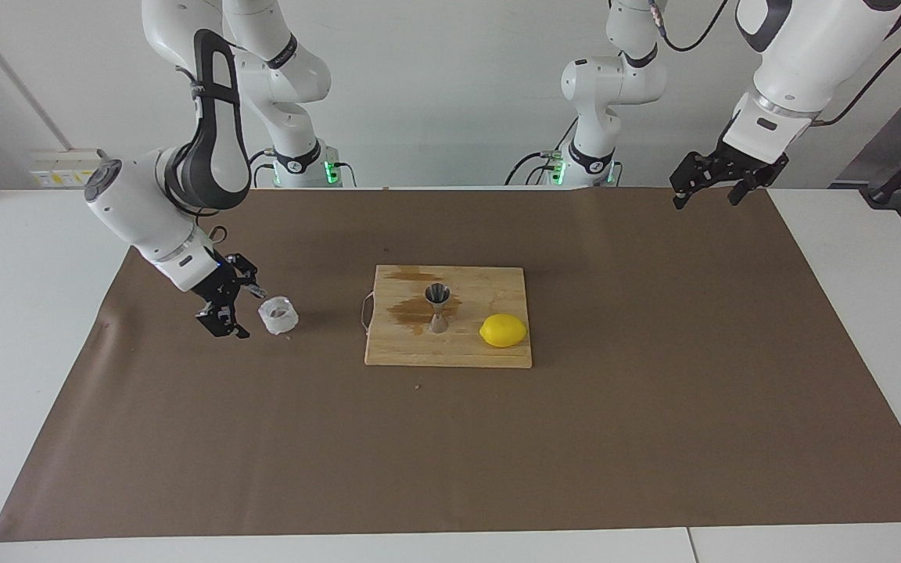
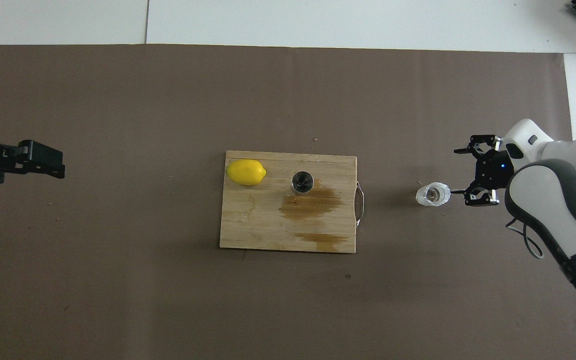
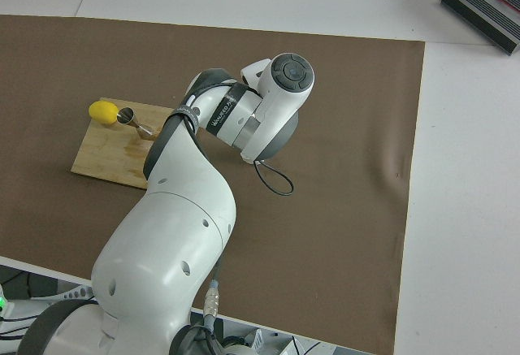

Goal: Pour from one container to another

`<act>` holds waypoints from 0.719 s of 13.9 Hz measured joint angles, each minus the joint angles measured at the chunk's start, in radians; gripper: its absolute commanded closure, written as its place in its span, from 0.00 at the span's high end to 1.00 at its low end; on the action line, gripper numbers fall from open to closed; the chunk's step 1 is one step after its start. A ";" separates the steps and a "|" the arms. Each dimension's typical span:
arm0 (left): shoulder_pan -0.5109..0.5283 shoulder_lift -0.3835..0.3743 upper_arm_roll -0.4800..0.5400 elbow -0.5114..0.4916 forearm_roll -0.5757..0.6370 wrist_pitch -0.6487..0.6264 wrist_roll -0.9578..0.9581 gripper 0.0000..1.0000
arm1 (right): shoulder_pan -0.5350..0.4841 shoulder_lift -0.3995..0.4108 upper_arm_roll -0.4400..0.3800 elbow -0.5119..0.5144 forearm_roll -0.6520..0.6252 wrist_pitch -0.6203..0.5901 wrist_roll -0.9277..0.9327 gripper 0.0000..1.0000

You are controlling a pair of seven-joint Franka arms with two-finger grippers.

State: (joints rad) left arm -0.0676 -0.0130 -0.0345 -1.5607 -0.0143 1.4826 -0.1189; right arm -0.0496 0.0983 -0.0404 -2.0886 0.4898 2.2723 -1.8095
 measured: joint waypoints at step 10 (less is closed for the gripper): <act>0.000 0.000 0.000 0.000 0.000 0.000 0.000 1.00 | 0.043 -0.020 0.018 0.202 -0.136 -0.009 0.852 1.00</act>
State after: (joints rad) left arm -0.0676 -0.0130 -0.0345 -1.5607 -0.0143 1.4826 -0.1189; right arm -0.0061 0.0778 -0.0225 -1.8862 0.3539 2.2635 -0.9573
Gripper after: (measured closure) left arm 0.000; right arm 0.000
